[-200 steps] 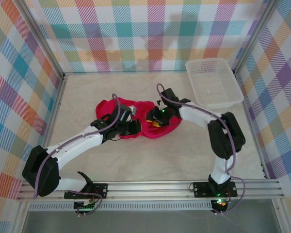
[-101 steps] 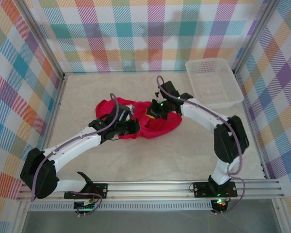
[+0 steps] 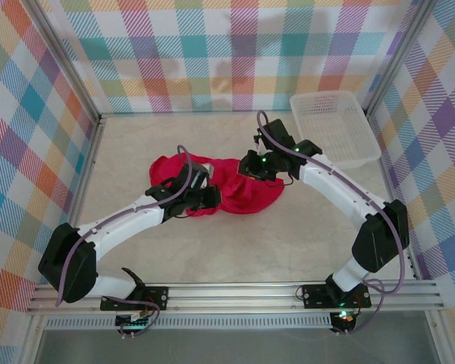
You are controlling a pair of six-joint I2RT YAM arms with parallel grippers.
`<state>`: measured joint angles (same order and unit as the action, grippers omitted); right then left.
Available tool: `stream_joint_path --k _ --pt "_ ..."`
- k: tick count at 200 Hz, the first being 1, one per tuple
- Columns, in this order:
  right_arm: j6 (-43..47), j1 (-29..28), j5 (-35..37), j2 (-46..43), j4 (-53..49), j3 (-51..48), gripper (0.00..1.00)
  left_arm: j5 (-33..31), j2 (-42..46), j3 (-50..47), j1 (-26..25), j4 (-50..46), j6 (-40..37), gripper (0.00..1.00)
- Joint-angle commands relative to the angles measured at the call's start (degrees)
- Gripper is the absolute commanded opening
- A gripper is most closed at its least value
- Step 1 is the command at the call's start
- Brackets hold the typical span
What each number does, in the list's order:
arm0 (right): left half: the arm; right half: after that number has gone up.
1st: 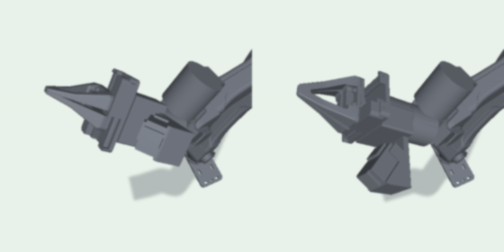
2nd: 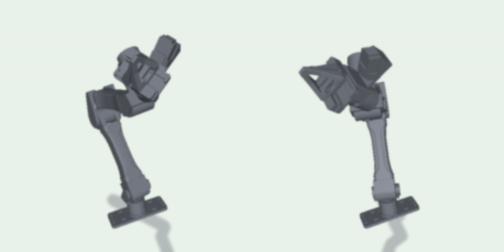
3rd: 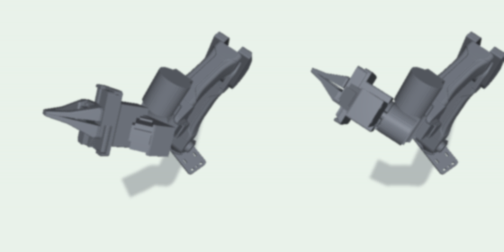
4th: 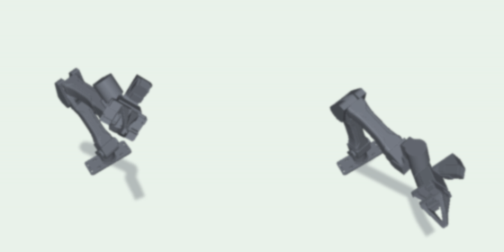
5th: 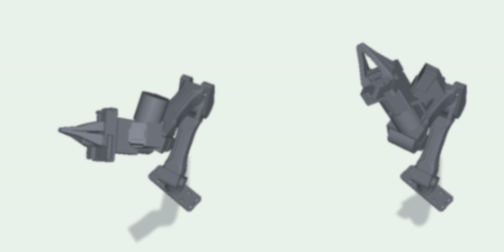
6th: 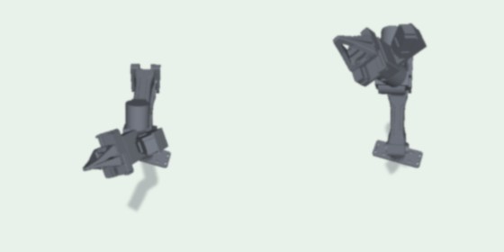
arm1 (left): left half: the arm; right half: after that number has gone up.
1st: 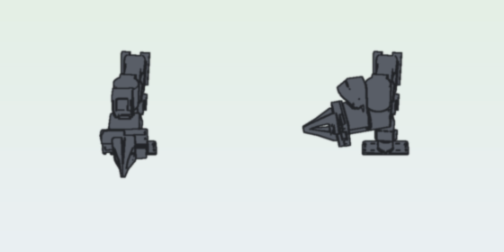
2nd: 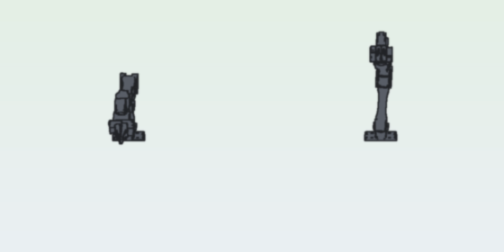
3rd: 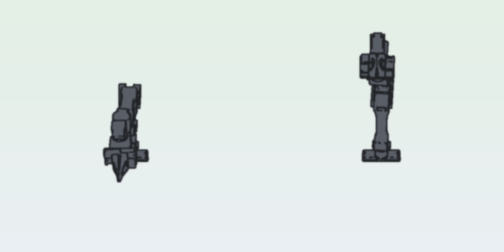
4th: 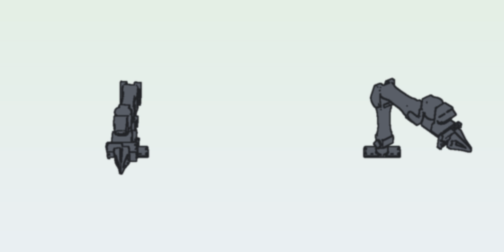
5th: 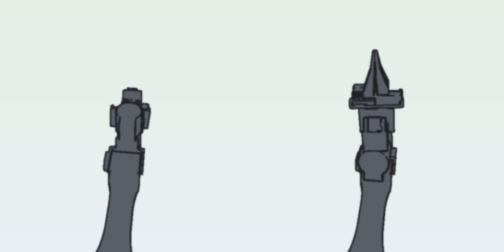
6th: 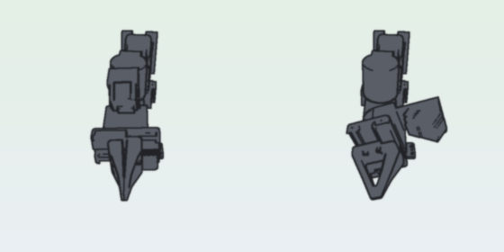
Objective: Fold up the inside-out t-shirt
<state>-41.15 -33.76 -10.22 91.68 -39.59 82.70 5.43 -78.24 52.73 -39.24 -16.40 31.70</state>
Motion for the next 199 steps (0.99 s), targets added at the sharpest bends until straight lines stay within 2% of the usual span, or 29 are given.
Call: stream_joint_path --k 1,13,25,40,69,92,120,146,162,174,183,194,199 --pt "5.07 1.45 12.02 3.77 -5.61 2.09 0.24 -1.3 0.53 -0.35 -0.44 -1.69 -1.32 0.0" --pt "7.01 1.43 19.59 5.49 -8.31 3.91 0.21 -1.52 0.91 -0.35 -0.48 -1.95 -1.3 0.0" --pt "8.42 1.31 21.22 6.1 -8.41 4.28 0.16 -1.57 1.05 -0.29 -0.48 -2.1 -1.37 0.0" --pt "9.15 0.96 15.59 4.63 -4.29 1.37 0.12 -1.72 0.9 -0.12 -0.46 -2.23 -1.37 0.0" --pt "6.06 -1.73 4.66 3.4 4.43 -6.54 0.13 -1.83 -0.05 0.33 -0.39 -2.14 -1.1 0.0" --pt "4.38 -3.95 1.71 6.83 7.17 -8.55 0.2 -1.48 -0.67 0.8 -0.39 -2.14 -0.88 0.0" --pt "3.41 -4.91 2.89 12.3 8.79 -7.13 0.43 -1.5 -0.75 1.24 -0.39 -2.83 -1.08 0.0" --pt "1.51 -4.87 5.48 16.36 11.72 -4.31 0.47 -1.5 -0.47 0.98 -0.3 -2.58 -0.81 0.0" --pt "0.28 -4.89 8.29 18.99 11.23 -1.36 0.38 -1.22 -0.46 1.13 -0.26 -2.66 -0.76 0.0" --pt "-0.31 -4.79 8.92 19.92 10.79 0.2 0.18 -1.28 -0.25 1.14 -0.31 -2.89 -0.68 0.0" --pt "-0.56 -4.79 8.73 19.62 10.25 0.78 0.08 -1.46 -0.06 1.2 -0.31 -3.15 -0.83 0.0" --pt "-0.24 -4.83 8.24 18.31 8.7 1.28 0.01 -1.76 0.11 1.17 -0.1 -3.41 -0.99 0.0" --pt "0.11 -4.87 8.16 17.6 7.3 1.73 0.0 -1.76 0.19 1.17 -0.01 -3.53 -1.03 0.0"
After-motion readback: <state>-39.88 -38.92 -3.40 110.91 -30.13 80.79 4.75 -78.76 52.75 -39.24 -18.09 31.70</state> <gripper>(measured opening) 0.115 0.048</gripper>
